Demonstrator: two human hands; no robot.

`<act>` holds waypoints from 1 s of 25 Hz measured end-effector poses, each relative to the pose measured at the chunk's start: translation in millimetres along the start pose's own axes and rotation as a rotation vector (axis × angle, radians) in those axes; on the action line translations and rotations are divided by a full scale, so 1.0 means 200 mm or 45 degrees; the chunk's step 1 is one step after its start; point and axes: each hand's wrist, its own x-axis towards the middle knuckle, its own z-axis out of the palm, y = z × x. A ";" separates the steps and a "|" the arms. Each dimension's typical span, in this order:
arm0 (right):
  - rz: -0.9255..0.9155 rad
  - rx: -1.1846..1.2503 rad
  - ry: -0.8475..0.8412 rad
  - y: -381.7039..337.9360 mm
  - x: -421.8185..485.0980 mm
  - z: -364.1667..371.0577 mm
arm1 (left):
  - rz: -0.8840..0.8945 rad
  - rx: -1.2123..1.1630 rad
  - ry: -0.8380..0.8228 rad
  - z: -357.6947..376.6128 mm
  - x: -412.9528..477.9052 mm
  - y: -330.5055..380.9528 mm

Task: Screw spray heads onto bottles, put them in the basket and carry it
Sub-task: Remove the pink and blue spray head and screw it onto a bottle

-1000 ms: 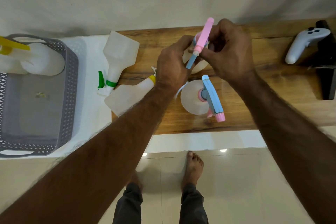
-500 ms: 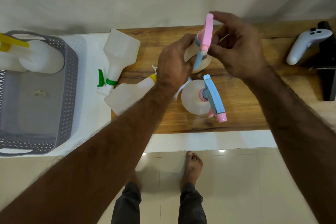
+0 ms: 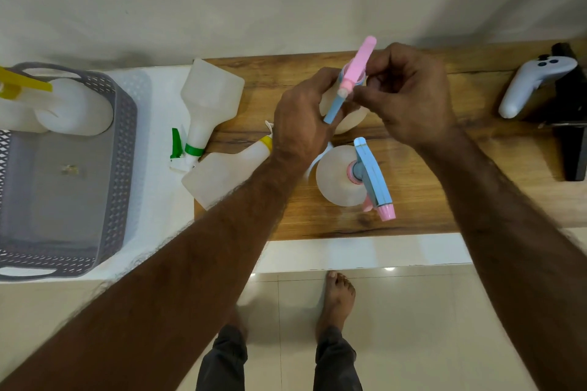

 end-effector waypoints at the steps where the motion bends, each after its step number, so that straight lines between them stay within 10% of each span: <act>1: 0.014 -0.098 0.063 0.01 -0.01 0.03 | 0.000 0.012 0.002 0.00 0.00 0.00; 25: -0.043 0.019 -0.060 0.04 0.01 0.04 | -0.016 0.020 -0.032 0.01 0.02 -0.02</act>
